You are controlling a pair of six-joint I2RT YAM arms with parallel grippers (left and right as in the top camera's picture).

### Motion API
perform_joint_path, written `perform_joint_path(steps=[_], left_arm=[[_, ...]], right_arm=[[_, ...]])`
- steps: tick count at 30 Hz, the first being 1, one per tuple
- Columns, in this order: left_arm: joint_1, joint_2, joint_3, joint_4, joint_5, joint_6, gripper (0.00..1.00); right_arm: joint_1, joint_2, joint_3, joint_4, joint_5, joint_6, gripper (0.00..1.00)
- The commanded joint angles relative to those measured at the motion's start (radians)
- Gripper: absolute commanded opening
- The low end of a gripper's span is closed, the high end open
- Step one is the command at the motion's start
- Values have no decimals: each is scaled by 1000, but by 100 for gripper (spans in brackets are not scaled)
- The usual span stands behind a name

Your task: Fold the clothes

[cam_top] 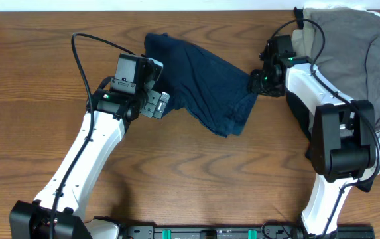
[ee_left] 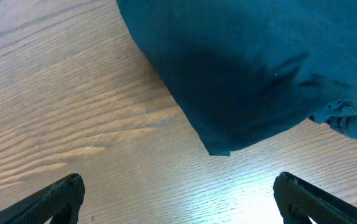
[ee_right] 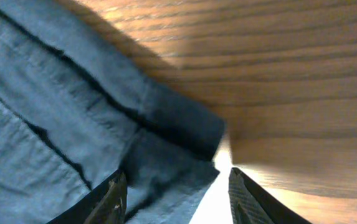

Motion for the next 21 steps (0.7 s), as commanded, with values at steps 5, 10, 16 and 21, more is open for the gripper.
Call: perform_joint_path(steps=[5,10,16,21], left_arm=[[5,7,19,5,-18,13,98],[5,7,19,5,-18,13,98],[50,0,20,24,-45,-56,98],[167,-47,39,46,-60,-171,98]], right_arm=[[-5,20,-1,26,19,-36,49],[0,52,-1,49,-54,-35,29],[-1,45,2,51,-58,-41,1],[-3,-8,24,51,-160,-107,1]])
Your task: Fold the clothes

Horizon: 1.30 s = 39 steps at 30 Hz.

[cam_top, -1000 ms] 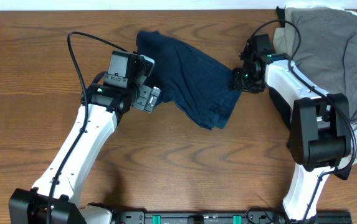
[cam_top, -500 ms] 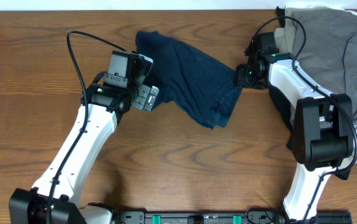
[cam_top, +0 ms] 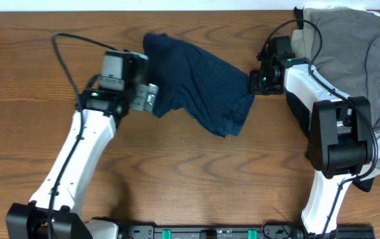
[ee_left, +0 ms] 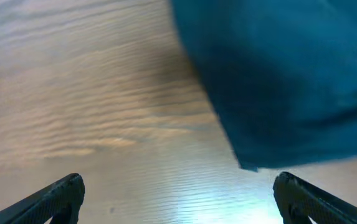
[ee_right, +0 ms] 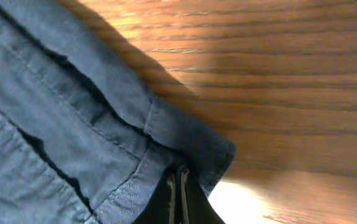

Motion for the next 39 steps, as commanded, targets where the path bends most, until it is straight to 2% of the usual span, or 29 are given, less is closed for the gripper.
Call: perform_joint_path(steps=[1,5,9,14,17,21,25,31,32,34,36,39], left_arm=[[94,-53,48,9,-28,-116,98],[220,-105,79,27,-27,-185,98],[308,-149,79,54,-27,-218,98],[361,-169,79,57,-27,-221,98],[377,-168,79,57,-27,-224,98],[414,-168,79,56,-27,-231,98],[444,-168,79,52,-25,-275,98],[446,-168,79,53,-11,-276,98],[446,-168,79,54,-11,-276,98],[446,-168,79,59,-11,-276,98],[446,-168,79,64,-11,-276,98],[446,-168,79,66,-11,-276,98]], right_arm=[[2,-67,29,-1,-119,-63,1],[37,-183,58,-5,-243,-116,1],[129,-322,82,-12,-274,-137,1],[346,-450,87,-8,-266,-163,1],[499,-462,87,-10,-264,-163,1],[657,-454,87,-64,-152,-151,1],[703,-454,87,-82,-117,-150,1],[704,-455,87,-103,-196,-200,1],[704,-455,87,-117,-221,-238,4],[704,-457,87,-156,-242,-299,21],[695,-463,87,-214,-205,-319,43],[656,-475,87,-263,-120,-250,49]])
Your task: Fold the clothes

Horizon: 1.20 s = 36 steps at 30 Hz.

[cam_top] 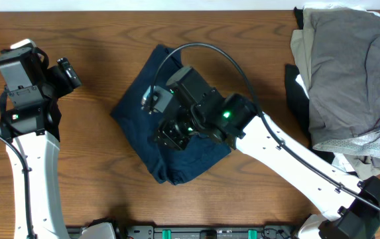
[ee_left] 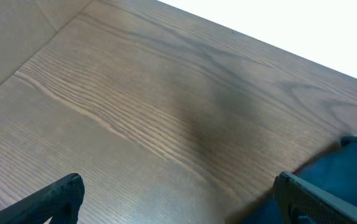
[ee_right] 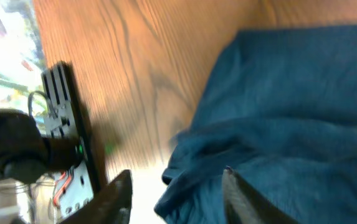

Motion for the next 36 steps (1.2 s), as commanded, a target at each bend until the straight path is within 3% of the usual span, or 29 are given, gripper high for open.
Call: perform_joint_path(steps=[1,4,11,16,20,24,29,33,36], left_arm=[[2,0,23,3,3,-9,98],[2,4,22,1,14,-9,98],[2,31,22,-16,114,-3,98],[-31,54,22,-26,249,113,97],[-126,59,22,-43,254,222,96],[-248,63,22,-84,254,305,95],[-376,82,22,-162,254,322,92],[-438,112,22,-248,254,342,90],[-461,138,22,-289,254,360,90]], right_arm=[[-65,-30,2,-28,92,47,50],[-152,-34,1,-55,161,123,53],[-317,35,-49,-162,178,124,55],[-370,83,-144,-164,168,137,54],[-384,91,-241,-111,160,159,53],[-384,92,-325,-24,111,162,47],[-384,93,-406,68,110,181,34],[-384,93,-481,147,110,199,24],[-384,93,-525,198,109,209,22]])
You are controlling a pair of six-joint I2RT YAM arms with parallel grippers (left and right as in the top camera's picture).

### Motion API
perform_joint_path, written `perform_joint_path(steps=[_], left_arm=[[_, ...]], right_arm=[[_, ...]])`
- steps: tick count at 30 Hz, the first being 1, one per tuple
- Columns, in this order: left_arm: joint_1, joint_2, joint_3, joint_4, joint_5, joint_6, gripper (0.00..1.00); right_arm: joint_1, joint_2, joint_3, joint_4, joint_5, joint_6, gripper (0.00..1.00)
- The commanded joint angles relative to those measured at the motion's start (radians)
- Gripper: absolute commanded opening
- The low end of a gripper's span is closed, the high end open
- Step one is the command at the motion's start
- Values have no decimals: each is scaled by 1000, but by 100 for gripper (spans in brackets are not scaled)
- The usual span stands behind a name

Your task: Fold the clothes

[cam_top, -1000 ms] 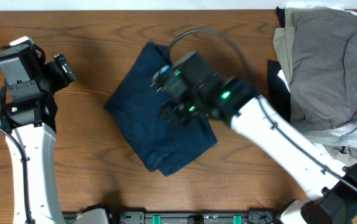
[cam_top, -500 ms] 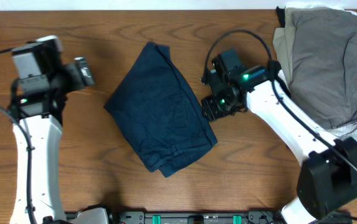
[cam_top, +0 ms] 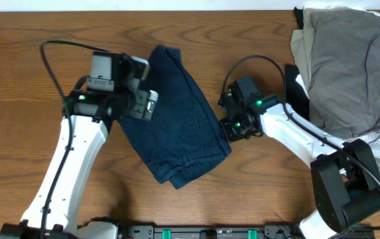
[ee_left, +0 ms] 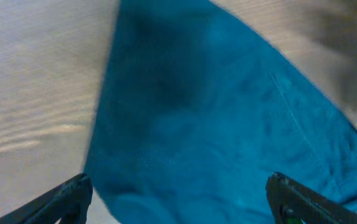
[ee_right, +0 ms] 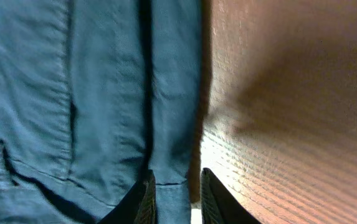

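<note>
A navy blue garment (cam_top: pixel 184 123) lies folded over in the middle of the table (cam_top: pixel 37 166), running from the back toward the front. My left gripper (cam_top: pixel 148 105) sits at its left edge, open wide, with blue cloth (ee_left: pixel 215 124) beneath the fingers (ee_left: pixel 69 196). My right gripper (cam_top: pixel 228 126) is at the garment's right edge. Its fingers (ee_right: pixel 146 193) stand a little apart, astride a seamed hem (ee_right: pixel 172 124), with a dark gap beside the cloth.
A heap of grey and beige clothes (cam_top: pixel 349 60) fills the back right corner, with a patterned piece at its front. Bare wood shows at the left and along the front of the table.
My left gripper, then raised far to the left over bare wood, is now at the garment's left edge. My right gripper was over the garment's left-middle and is now at its right edge.
The garment lay spread at the back, both grippers open, the left beside it and the right at its right corner. Then the right was shut on that corner. Later the garment lay doubled over nearer the front, right arm stretched across it, left arm away. Now both grippers flank it.
</note>
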Motion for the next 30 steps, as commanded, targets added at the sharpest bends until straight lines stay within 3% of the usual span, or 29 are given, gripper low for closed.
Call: perform_joint_path(steps=[1,14,19,20,23,30], left_arm=[[-18,32,22,-25,6,39,90],[-18,59,22,-12,6,39,90],[-18,59,22,-8,6,38,90],[-18,59,22,-9,6,38,90],[-18,59,22,-9,6,37,90],[-18,53,24,25,6,7,90]], right_arm=[[-6,2,-40,34,-11,27,23],[-4,3,-163,192,-71,34,33],[-1,3,-175,225,-164,-5,33],[0,3,-175,227,-182,-16,30],[5,3,-173,236,-197,-19,1],[-33,-56,-28,224,-254,-32,1]])
